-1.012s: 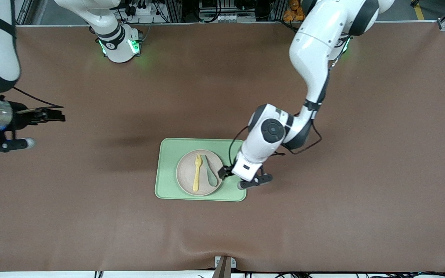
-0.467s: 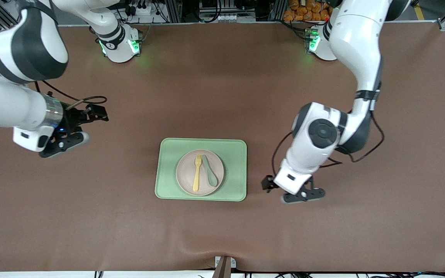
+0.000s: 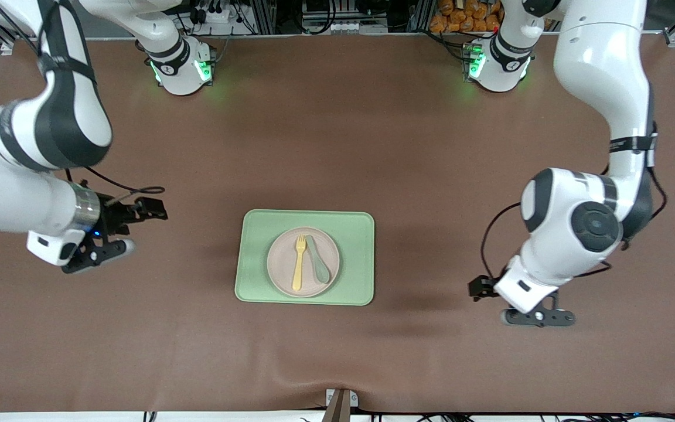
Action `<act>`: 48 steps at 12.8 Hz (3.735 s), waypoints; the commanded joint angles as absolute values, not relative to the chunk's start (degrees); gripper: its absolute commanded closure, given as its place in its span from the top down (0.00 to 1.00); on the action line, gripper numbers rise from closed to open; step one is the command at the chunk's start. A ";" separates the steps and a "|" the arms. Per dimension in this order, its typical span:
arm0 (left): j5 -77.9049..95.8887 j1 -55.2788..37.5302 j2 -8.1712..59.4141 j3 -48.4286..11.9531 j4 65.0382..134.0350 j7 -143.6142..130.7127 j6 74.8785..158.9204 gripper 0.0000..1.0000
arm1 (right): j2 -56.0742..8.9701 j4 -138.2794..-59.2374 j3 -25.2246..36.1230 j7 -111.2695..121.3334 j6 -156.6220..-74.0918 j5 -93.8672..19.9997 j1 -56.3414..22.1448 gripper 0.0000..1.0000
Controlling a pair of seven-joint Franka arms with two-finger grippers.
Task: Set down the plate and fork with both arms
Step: 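Withdraw the left gripper while the right gripper reaches toward the plate, then lower the right gripper and grasp the yellow fork's handle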
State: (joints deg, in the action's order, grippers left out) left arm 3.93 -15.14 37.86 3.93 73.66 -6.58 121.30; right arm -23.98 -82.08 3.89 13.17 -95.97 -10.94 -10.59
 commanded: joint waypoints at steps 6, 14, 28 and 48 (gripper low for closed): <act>1.58 -6.25 26.47 0.36 75.23 1.67 102.08 1.00 | -36.02 -79.37 3.60 3.98 -118.63 -11.96 -22.91 1.00; -0.44 -2.20 12.86 -5.18 80.92 1.51 89.12 1.00 | -42.89 -79.45 3.78 -15.71 -130.86 -11.25 -26.19 1.00; -0.18 -3.52 0.18 -3.96 95.27 -0.27 98.35 1.00 | -49.30 -79.63 3.95 -24.52 -138.51 -8.70 -32.78 0.65; -0.26 -3.52 -0.88 -0.88 92.37 -0.97 97.38 1.00 | -50.19 -80.60 3.96 -29.79 -138.25 -4.13 -34.46 0.00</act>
